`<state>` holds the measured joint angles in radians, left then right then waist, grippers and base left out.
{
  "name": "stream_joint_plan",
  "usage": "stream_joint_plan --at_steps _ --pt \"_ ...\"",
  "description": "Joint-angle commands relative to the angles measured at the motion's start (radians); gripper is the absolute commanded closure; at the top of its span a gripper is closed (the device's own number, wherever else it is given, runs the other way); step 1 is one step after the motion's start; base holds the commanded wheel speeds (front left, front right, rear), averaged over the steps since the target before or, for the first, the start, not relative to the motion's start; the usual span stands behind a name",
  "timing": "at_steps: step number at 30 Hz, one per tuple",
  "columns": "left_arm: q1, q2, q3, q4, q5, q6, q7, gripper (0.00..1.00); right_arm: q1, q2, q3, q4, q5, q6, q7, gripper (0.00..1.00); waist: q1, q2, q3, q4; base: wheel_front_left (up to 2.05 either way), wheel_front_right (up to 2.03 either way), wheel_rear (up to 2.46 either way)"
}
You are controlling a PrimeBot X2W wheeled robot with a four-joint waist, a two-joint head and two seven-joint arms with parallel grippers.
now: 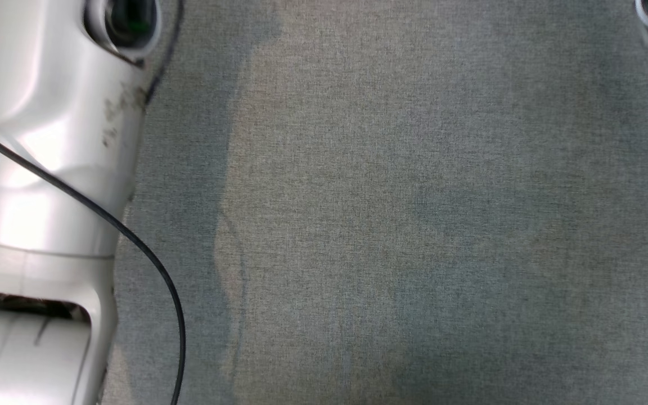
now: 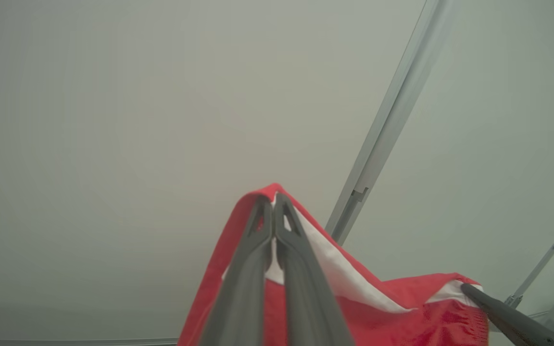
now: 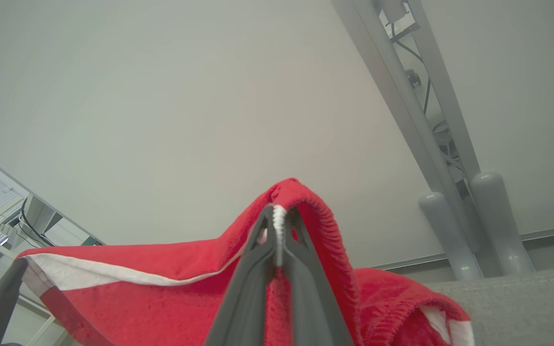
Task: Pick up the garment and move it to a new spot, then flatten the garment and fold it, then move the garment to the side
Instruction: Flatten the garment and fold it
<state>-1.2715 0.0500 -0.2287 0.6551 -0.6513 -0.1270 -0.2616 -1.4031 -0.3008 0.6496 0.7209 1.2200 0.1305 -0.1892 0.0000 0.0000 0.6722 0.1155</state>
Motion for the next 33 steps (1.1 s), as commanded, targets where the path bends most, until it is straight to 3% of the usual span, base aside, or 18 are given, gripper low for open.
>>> stream_joint_plan --at_steps 1,5,21,33 --pt "0.036 0.003 -0.016 -0.007 0.001 -0.004 -0.003 1.00 0.042 -0.015 0.017 -0.015 0.028 0.000 0.003 1.00 0.0000 0.0000 -0.016 0.002 0.00 0.00 0.00" --pt "0.127 0.006 -0.059 0.000 0.006 -0.004 -0.003 1.00 0.127 -0.036 0.071 -0.050 0.087 0.000 0.029 1.00 0.0000 0.0000 -0.063 0.000 0.00 0.00 0.00" --pt "0.448 0.140 -0.343 0.048 -0.010 -0.003 0.006 1.00 0.423 -0.127 0.201 -0.112 0.268 0.000 0.154 1.00 0.0000 0.0000 -0.256 0.004 0.00 0.00 0.00" --pt "0.521 0.261 -0.541 0.088 0.019 -0.003 0.054 1.00 0.526 -0.142 0.283 -0.095 0.316 0.000 0.287 1.00 0.0000 0.0000 -0.338 -0.006 0.00 0.00 0.00"
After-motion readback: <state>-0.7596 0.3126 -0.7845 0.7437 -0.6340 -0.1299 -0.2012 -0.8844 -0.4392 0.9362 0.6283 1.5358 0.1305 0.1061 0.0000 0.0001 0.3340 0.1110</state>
